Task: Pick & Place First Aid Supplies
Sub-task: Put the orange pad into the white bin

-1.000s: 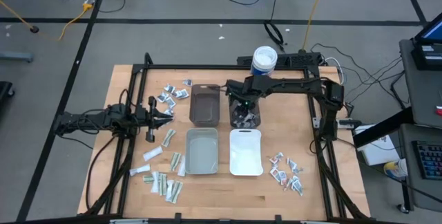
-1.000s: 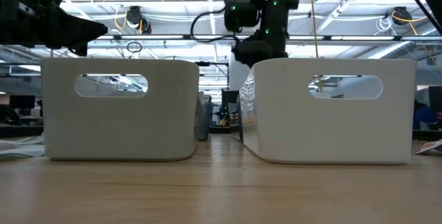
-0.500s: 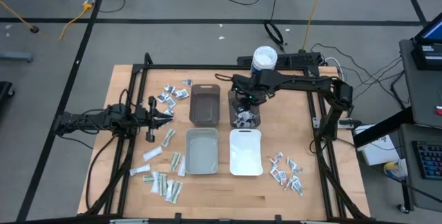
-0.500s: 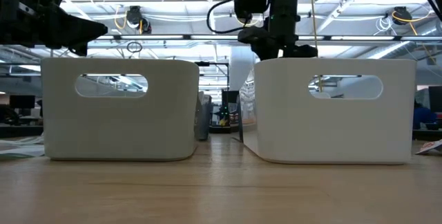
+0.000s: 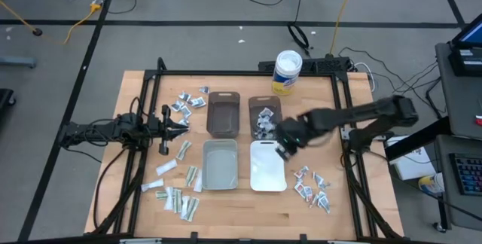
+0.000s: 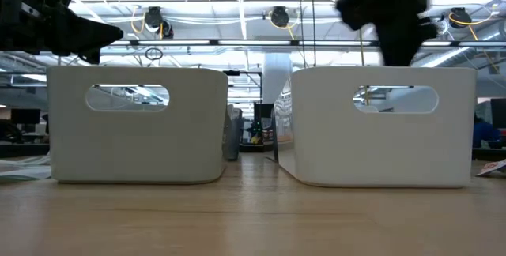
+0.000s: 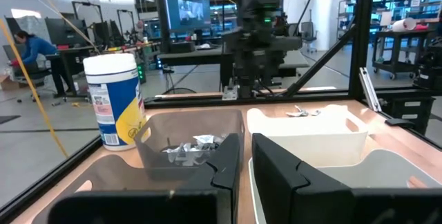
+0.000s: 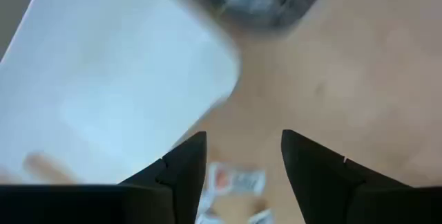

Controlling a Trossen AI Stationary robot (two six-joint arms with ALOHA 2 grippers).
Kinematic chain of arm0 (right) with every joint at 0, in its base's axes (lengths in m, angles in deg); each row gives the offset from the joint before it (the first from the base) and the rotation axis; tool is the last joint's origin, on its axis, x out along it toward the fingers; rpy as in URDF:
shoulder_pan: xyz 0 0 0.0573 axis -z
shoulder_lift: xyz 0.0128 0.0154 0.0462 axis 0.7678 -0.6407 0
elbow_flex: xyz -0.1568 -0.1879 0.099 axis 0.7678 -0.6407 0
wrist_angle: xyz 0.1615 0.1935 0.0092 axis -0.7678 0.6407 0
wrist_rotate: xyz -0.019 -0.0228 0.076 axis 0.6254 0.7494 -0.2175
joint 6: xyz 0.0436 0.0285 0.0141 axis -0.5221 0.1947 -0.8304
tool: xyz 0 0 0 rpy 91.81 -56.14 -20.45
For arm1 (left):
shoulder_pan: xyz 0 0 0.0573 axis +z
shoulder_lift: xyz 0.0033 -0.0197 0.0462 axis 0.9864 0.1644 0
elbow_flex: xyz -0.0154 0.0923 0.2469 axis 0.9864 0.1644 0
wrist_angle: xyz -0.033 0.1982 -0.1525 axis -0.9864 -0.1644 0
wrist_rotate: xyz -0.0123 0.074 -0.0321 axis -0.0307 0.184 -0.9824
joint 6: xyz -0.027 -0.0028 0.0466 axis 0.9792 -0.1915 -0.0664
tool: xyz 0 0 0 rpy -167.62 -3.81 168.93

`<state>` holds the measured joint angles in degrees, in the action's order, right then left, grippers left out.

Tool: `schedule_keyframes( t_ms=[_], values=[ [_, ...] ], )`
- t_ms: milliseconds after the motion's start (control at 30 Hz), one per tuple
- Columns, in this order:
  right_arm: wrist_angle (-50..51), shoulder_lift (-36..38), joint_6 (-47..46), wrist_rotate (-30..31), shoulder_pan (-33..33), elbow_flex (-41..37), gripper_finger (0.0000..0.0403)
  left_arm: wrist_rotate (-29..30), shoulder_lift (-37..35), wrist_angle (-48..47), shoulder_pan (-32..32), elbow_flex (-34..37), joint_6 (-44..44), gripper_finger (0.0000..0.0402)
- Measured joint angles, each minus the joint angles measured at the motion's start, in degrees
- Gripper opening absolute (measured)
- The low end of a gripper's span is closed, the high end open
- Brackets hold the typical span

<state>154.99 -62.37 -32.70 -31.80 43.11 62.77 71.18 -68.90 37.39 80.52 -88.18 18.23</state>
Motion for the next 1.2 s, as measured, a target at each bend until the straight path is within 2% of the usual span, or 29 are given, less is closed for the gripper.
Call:
schedule_keyframes(
  t_ms=[233, 500, 700, 900, 1200],
  values=[
    [1.64, 10.11, -14.24, -0.20, -13.72, -10.17, 0.0182, 0.00, 0.00, 0.00, -0.02, 0.00, 0.00, 0.0047],
    [2.28, 13.79, -27.33, -3.02, -26.01, -15.78, 0.0182, 0.00, 0.00, 0.00, -0.02, 0.00, 0.00, 0.0047],
    [0.72, 13.77, -29.06, -3.00, -27.37, -17.35, 0.0182, 0.00, 0.01, 0.00, -0.01, -0.01, 0.00, 0.0047],
    [-9.67, 11.71, -28.41, -3.13, -27.17, -23.73, 0.0183, 0.00, 0.01, 0.00, 0.00, -0.02, 0.00, 0.0047],
    [-17.09, 7.89, -28.78, -3.04, -27.12, -28.57, 0.0183, 0.00, 0.00, 0.00, 0.00, 0.00, 0.00, 0.0047]
  ],
)
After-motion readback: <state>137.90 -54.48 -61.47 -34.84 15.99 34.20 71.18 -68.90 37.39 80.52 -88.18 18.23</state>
